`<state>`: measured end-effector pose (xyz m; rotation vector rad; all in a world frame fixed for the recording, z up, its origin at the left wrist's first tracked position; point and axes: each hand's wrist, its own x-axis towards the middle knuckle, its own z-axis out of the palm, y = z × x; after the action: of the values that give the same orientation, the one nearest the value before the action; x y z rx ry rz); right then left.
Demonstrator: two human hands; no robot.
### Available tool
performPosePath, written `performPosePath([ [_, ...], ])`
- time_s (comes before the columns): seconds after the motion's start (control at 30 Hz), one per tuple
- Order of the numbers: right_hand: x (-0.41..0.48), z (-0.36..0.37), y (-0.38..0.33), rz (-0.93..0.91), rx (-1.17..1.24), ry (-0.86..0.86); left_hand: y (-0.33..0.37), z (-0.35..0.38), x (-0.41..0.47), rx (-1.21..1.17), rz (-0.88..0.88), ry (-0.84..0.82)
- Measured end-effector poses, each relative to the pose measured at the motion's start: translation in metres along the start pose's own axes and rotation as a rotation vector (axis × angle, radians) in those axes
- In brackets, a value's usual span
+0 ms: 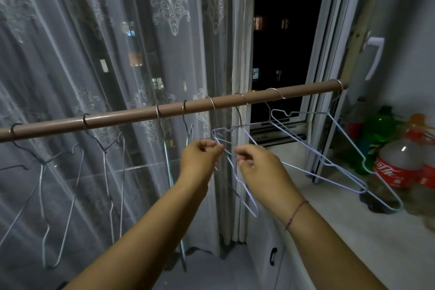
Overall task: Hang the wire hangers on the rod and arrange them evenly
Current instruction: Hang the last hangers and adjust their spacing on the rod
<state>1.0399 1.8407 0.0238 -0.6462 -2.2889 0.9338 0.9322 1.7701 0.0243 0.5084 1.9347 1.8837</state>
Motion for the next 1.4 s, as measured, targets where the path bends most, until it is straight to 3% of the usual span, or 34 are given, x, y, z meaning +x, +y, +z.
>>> performPosePath([
  [0.13, 0.001, -0.025, 0.012, -0.023, -0.032, 0.207, 0.008, 0.005, -0.010, 0.013, 0.171, 0.073],
  [0.27, 0.005, -0.028, 0.036, 0.123, -0.080, 0.114, 0.021, 0.023, -0.020, 0.032, 0.275, 0.012],
  [0.4, 0.003, -0.013, 0.049, 0.171, 0.043, 0.004, 0.021, 0.043, -0.015, 0.132, 0.080, -0.141],
  [0.5, 0.002, -0.008, 0.051, 0.189, 0.129, 0.001, 0.018, 0.053, -0.010, 0.125, -0.082, -0.159],
  [0.77, 0.031, -0.010, 0.036, 0.178, 0.181, 0.065, 0.033, 0.069, 0.007, -0.017, -0.073, -0.077],
  [0.93, 0.036, -0.002, 0.039, 0.189, 0.125, 0.012, 0.025, 0.071, 0.014, -0.031, -0.128, -0.022],
  [1.4, -0.001, 0.014, 0.103, 0.246, 0.248, -0.132, -0.073, 0.054, -0.015, 0.224, -0.170, -0.134],
])
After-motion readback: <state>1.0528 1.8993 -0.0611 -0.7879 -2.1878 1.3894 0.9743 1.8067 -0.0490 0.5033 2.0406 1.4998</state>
